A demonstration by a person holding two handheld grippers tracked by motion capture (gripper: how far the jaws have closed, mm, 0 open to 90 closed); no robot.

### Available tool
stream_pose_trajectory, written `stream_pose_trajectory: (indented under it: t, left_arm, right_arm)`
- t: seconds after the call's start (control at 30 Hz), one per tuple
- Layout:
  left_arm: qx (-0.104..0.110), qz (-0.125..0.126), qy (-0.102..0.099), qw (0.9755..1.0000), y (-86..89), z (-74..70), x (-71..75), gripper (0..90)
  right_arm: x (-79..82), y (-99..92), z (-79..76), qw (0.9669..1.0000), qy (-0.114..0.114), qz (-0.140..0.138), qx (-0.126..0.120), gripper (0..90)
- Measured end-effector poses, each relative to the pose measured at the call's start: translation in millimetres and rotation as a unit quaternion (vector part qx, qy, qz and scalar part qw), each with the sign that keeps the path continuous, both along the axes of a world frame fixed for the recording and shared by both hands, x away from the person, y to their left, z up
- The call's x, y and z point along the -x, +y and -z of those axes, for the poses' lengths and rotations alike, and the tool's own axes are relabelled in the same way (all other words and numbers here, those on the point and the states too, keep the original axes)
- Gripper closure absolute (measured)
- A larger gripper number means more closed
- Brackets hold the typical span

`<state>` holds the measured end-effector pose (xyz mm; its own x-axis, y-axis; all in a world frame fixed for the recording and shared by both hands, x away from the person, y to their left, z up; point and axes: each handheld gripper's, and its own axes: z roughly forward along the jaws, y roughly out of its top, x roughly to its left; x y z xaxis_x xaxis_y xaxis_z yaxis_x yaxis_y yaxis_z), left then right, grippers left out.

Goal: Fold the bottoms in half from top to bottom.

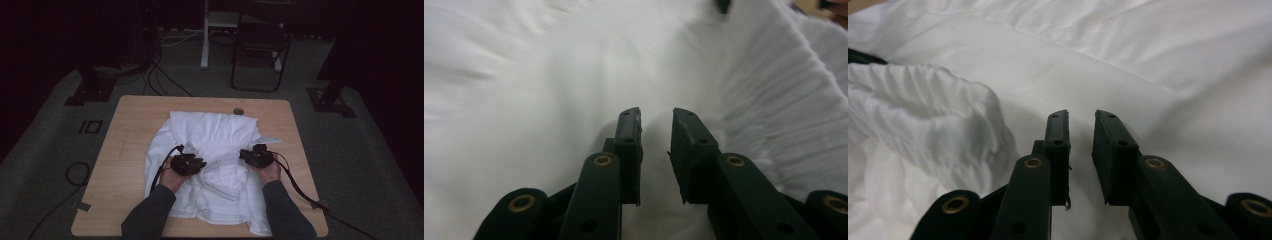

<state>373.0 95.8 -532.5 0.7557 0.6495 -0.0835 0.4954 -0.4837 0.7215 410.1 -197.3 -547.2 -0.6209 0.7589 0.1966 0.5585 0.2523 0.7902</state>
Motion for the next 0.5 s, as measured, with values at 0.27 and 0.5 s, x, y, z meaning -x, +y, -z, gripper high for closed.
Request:
stream_pose_trajectory:
  t: [0.27, 0.5]
  left_arm:
    - [0.005, 0.024, 0.009, 0.9997, 4.7, 5.5, 17.1, 74.2]
    - [-0.004, 0.043, 0.008, 0.9990, -0.7, 4.7, 25.3, 73.6]
  right_arm:
    - [43.7, 0.7, -14.4, 0.9948, -0.025, -0.096, -0.022, 75.1]
    - [58.1, 4.6, -29.8, 0.9946, -0.038, -0.088, -0.039, 72.2]
